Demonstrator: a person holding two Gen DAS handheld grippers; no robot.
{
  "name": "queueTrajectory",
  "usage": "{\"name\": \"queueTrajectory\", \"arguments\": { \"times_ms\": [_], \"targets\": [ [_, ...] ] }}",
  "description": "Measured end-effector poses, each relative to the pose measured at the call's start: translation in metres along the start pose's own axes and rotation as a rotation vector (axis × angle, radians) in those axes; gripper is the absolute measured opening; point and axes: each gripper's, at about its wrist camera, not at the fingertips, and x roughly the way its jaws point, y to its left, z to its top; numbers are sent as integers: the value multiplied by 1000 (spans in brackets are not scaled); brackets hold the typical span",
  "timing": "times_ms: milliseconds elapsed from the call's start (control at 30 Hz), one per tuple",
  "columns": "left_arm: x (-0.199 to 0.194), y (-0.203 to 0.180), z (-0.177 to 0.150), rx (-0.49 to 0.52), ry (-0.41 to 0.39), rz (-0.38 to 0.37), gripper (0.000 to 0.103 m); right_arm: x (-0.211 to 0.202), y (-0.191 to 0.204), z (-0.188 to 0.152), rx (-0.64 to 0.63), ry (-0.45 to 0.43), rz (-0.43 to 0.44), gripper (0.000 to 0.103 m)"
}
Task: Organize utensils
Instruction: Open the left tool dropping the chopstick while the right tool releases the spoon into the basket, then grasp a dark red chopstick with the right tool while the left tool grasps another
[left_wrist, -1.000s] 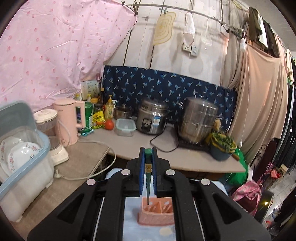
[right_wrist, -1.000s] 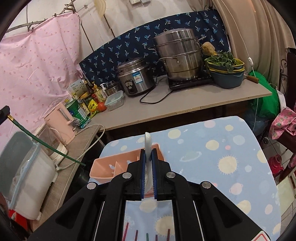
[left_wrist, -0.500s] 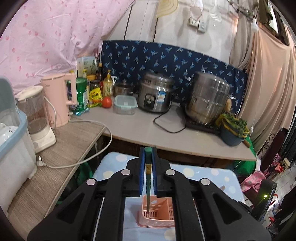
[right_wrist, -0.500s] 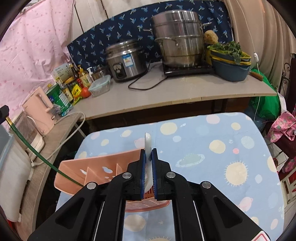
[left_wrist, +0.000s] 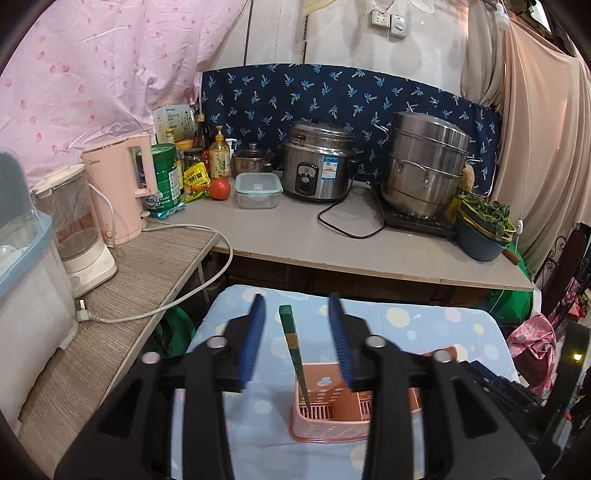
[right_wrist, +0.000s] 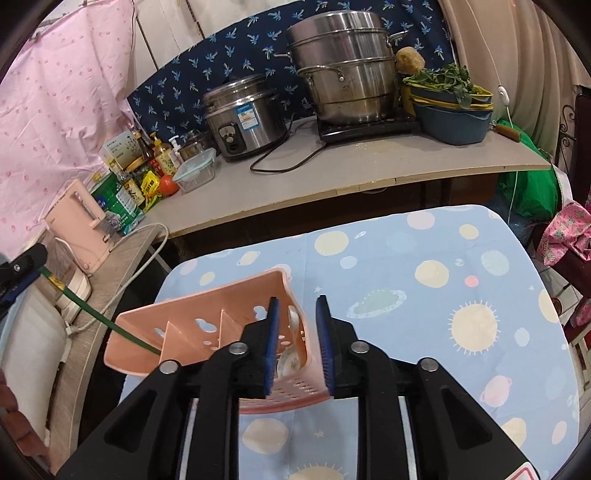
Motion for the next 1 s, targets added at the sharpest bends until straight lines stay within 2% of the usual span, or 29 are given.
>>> {"name": "queueTrajectory", "arguments": {
  "times_ms": [267, 433, 667, 867, 1000],
  "targets": [
    [-39, -10, -17, 48, -18, 38, 59, -57, -10, -22, 18, -14, 33, 38],
    [-63, -10, -41, 68, 10, 48, 61, -90, -19, -59, 18, 20, 42, 39],
    [-84, 3, -104, 73, 119, 48, 61, -122, -30, -126, 1, 82, 20, 39],
    [-91, 28, -171, 50, 236, 63, 61, -133, -27, -194, -86, 158, -42, 39],
    [-93, 44, -211, 39, 305, 77, 61, -135, -26, -230, -91, 199, -41, 39]
  ]
}}
